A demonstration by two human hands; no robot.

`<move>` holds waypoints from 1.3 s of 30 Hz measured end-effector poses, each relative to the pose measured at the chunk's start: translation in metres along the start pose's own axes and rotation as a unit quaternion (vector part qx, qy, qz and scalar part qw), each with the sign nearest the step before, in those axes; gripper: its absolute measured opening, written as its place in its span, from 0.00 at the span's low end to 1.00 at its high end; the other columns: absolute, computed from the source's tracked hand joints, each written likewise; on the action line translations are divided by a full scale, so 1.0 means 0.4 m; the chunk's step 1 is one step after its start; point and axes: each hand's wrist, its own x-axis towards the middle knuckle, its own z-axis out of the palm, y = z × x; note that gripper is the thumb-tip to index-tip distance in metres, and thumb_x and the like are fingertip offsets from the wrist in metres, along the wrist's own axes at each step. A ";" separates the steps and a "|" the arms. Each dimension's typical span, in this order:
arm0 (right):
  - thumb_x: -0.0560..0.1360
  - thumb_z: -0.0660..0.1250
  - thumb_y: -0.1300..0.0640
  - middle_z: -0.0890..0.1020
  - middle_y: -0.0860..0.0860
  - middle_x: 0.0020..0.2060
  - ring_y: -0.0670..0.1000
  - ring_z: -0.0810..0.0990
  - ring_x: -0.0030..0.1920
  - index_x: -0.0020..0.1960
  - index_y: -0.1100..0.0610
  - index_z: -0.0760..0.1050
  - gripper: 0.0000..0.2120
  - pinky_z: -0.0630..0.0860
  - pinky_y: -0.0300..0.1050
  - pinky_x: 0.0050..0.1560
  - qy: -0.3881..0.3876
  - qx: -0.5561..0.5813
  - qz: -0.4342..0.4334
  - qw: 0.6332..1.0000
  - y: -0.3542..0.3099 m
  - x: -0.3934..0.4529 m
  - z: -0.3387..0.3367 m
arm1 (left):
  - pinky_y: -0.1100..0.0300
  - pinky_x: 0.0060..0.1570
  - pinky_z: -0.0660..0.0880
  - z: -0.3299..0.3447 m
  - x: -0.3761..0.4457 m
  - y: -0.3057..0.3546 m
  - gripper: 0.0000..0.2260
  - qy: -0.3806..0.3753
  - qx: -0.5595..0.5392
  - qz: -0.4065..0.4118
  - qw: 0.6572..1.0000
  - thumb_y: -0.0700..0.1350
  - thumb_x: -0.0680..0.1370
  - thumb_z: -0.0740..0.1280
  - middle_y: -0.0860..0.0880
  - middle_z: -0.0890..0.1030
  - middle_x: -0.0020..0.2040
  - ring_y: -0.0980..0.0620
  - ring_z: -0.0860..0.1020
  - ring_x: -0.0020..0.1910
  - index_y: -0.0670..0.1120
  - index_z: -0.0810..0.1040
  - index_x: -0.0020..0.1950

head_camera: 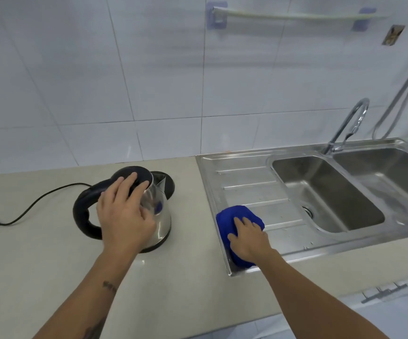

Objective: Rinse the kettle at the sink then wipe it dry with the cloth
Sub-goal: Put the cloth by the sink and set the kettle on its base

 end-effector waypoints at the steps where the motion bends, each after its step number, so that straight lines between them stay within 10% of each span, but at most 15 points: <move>1: 0.82 0.54 0.44 0.54 0.54 0.82 0.63 0.54 0.80 0.83 0.52 0.48 0.33 0.57 0.64 0.76 -0.015 -0.029 -0.004 0.999 0.009 0.002 0.018 | 0.41 0.67 0.66 0.001 0.001 0.000 0.25 0.009 0.003 -0.002 1.000 0.42 0.68 0.56 0.47 0.77 0.69 0.42 0.71 0.69 0.46 0.82 0.62; 6: 0.82 0.53 0.41 0.47 0.54 0.83 0.65 0.46 0.81 0.83 0.51 0.41 0.36 0.50 0.67 0.78 -0.039 -0.058 -0.017 0.997 0.017 0.016 0.045 | 0.45 0.65 0.68 0.011 -0.003 0.003 0.25 0.034 0.016 0.002 0.999 0.37 0.67 0.59 0.48 0.78 0.68 0.42 0.72 0.69 0.46 0.82 0.62; 13: 0.79 0.58 0.48 0.66 0.54 0.76 0.60 0.67 0.73 0.77 0.54 0.63 0.27 0.59 0.64 0.74 -0.017 0.024 -0.105 0.994 -0.097 -0.001 -0.062 | 0.68 0.69 0.60 -0.010 -0.004 0.014 0.20 0.030 -0.112 -0.066 0.991 0.31 0.73 0.61 0.50 0.79 0.66 0.48 0.71 0.70 0.45 0.83 0.59; 23: 0.78 0.70 0.50 0.64 0.52 0.78 0.55 0.68 0.75 0.81 0.47 0.55 0.37 0.68 0.50 0.70 -0.139 0.294 -0.180 0.928 -0.327 -0.011 -0.135 | 0.61 0.46 0.79 -0.078 -0.094 -0.043 0.22 0.095 -0.353 -0.412 0.835 0.29 0.76 0.57 0.47 0.81 0.52 0.57 0.80 0.49 0.52 0.80 0.56; 31: 0.73 0.75 0.60 0.75 0.45 0.65 0.53 0.74 0.65 0.75 0.44 0.63 0.36 0.71 0.55 0.63 -0.172 0.364 -0.152 0.902 -0.438 0.006 -0.094 | 0.67 0.43 0.71 -0.050 -0.083 -0.165 0.30 -0.030 -0.408 -0.438 0.800 0.33 0.74 0.65 0.50 0.75 0.56 0.53 0.77 0.47 0.53 0.65 0.72; 36: 0.62 0.77 0.59 0.77 0.44 0.61 0.54 0.76 0.64 0.74 0.44 0.63 0.45 0.72 0.57 0.63 -0.171 0.424 -0.138 0.879 -0.452 0.005 -0.048 | 0.41 0.71 0.67 -0.003 -0.090 -0.210 0.41 -0.081 -0.481 -0.383 0.784 0.42 0.68 0.70 0.56 0.67 0.74 0.45 0.68 0.73 0.62 0.55 0.76; 39: 0.63 0.78 0.61 0.78 0.45 0.60 0.55 0.76 0.64 0.72 0.45 0.65 0.42 0.73 0.56 0.63 -0.150 0.457 -0.139 0.866 -0.455 0.002 -0.031 | 0.44 0.73 0.64 -0.014 -0.084 -0.215 0.42 -0.077 -0.508 -0.373 0.772 0.41 0.68 0.68 0.57 0.68 0.74 0.53 0.66 0.73 0.56 0.55 0.79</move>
